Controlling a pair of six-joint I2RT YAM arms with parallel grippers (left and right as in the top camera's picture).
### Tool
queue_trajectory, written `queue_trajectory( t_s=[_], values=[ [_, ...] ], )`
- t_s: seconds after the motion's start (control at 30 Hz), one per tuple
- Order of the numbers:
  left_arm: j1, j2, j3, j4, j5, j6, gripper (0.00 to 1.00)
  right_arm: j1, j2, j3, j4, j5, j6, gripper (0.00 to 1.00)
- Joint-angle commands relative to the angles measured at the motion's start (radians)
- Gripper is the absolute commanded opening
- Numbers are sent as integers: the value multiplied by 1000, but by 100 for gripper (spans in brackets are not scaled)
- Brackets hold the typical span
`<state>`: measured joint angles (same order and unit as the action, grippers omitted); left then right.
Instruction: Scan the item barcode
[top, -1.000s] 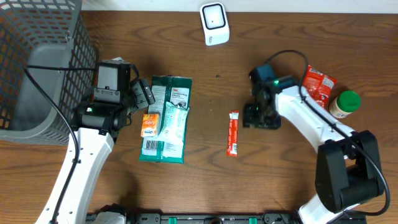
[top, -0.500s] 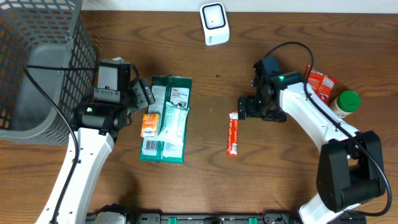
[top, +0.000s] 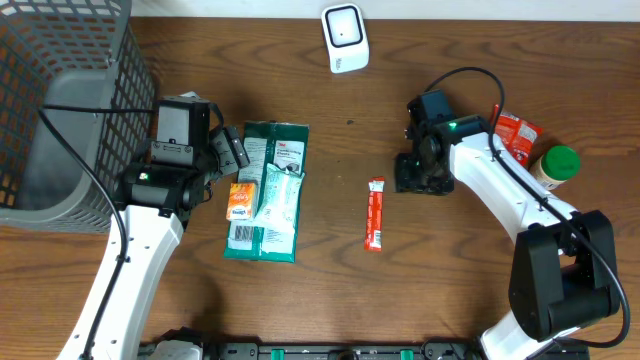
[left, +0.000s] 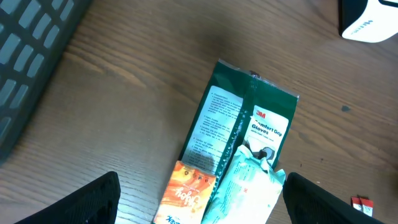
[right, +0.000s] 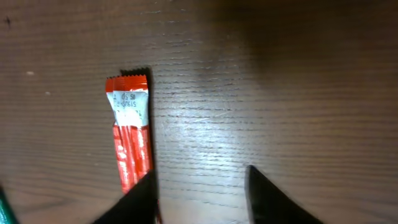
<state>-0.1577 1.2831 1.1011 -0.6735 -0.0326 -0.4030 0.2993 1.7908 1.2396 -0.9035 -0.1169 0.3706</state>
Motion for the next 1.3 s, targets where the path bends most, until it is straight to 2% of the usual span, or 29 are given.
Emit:
queue_trajectory(
  t_s=[0.0, 0.1, 0.13, 0.23, 0.33, 0.43, 0.57, 0.63, 0.73, 1.0, 1.17, 1.27],
  values=[
    [4, 4, 4, 0, -10, 9, 84, 14, -6, 6, 24, -66, 44, 35],
    [4, 4, 4, 0, -10, 9, 84, 29, -5, 2, 33, -85, 66, 24],
    [4, 4, 4, 0, -10, 9, 84, 37, -5, 2, 32, -84, 71, 24],
    [4, 4, 4, 0, -10, 9, 84, 66, -5, 2, 32, -83, 93, 34],
    [4, 4, 4, 0, -10, 9, 84, 107, -5, 1, 32, -60, 163, 34],
    [4, 4, 4, 0, -10, 9, 85, 136, -5, -10, 31, -11, 209, 27],
    [4, 4, 4, 0, -10, 9, 84, 162, -5, -41, 19, -8, 249, 7],
    [4, 4, 4, 0, -10, 9, 85, 173, -5, -67, 14, -8, 294, 2],
    [4, 4, 4, 0, -10, 9, 84, 183, -5, -115, 13, -8, 371, 2],
    [4, 4, 4, 0, -10, 9, 85, 225, -5, -246, 58, -93, 754, 1],
    [4, 4, 4, 0, -10, 9, 85, 305, -5, -307, 241, -185, 885, 2],
    [4, 4, 4, 0, -10, 9, 84, 354, -5, -311, 377, -188, 908, 1]
  ],
)
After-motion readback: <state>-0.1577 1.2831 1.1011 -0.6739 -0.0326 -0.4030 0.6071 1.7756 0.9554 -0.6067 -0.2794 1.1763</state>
